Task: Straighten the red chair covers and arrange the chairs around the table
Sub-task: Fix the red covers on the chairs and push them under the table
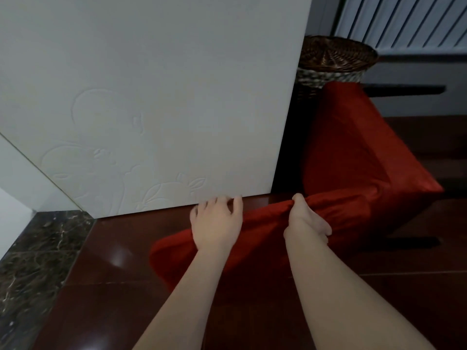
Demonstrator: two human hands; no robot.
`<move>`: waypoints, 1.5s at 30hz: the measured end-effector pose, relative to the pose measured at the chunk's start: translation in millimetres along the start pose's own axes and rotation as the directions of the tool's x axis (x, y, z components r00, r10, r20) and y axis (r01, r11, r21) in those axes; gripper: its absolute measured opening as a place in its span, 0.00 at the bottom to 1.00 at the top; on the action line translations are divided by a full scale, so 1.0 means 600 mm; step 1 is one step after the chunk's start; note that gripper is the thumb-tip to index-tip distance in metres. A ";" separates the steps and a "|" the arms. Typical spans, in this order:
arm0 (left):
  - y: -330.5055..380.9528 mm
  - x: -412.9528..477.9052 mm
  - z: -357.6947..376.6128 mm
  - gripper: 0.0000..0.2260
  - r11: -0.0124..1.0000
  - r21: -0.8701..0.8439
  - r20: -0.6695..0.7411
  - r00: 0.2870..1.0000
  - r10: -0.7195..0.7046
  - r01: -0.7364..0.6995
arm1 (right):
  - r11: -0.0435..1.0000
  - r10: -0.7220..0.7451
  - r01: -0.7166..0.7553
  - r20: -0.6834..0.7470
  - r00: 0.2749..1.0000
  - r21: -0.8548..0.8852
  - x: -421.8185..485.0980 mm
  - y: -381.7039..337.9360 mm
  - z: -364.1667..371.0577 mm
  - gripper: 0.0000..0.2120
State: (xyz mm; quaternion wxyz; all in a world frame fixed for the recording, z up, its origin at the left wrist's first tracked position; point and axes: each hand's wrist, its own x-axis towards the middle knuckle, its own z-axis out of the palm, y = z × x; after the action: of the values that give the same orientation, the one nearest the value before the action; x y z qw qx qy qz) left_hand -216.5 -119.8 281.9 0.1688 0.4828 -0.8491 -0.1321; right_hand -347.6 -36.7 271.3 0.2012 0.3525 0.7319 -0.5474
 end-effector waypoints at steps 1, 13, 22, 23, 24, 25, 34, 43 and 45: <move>0.000 -0.003 0.011 0.28 0.996 0.087 0.079 0.997 0.001 -0.008 | 0.999 -0.018 0.017 -0.019 1.000 -0.032 0.003 0.001 0.002 0.48; 0.000 -0.019 0.030 0.24 0.982 0.179 0.043 0.998 0.049 -0.056 | 0.975 -0.207 0.223 0.432 0.878 0.013 -0.011 0.069 -0.086 0.34; -0.002 -0.020 0.029 0.23 0.988 0.147 0.043 0.998 0.037 -0.043 | 0.107 -0.784 0.968 0.580 0.223 -0.228 -0.015 -0.055 -0.060 0.15; -0.002 -0.019 0.029 0.23 0.988 0.146 0.047 0.998 0.035 -0.041 | -0.037 -0.738 0.938 0.642 0.207 -0.344 0.002 -0.054 -0.051 0.18; -0.001 -0.018 0.029 0.23 0.989 0.144 0.054 0.998 0.032 -0.040 | -0.182 -0.686 0.882 0.699 0.202 -0.434 0.016 -0.043 -0.044 0.21; -0.002 -0.017 0.029 0.23 0.990 0.138 0.060 0.998 0.031 -0.039 | -0.305 -0.646 0.821 0.738 0.193 -0.482 0.027 -0.031 -0.038 0.23; -0.001 -0.012 0.028 0.24 0.988 0.149 0.066 0.997 0.037 -0.046 | -0.506 -0.589 0.720 0.801 0.113 -0.474 0.044 -0.042 -0.024 0.26; -0.013 -0.009 0.028 0.29 0.975 0.186 0.060 0.992 0.115 -0.124 | -0.440 -0.592 0.735 0.782 0.195 -0.516 0.033 -0.026 -0.020 0.25; -0.023 -0.003 0.028 0.29 0.972 0.191 0.057 0.990 0.131 -0.140 | -0.426 -0.597 0.728 0.772 0.219 -0.536 0.025 -0.021 -0.020 0.26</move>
State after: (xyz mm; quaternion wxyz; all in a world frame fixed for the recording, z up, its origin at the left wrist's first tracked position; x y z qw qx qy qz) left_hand -212.2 -124.0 261.2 0.1108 0.4348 -0.8924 -0.0475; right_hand -365.6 -22.8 273.1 0.0102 -0.4141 0.9100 -0.0191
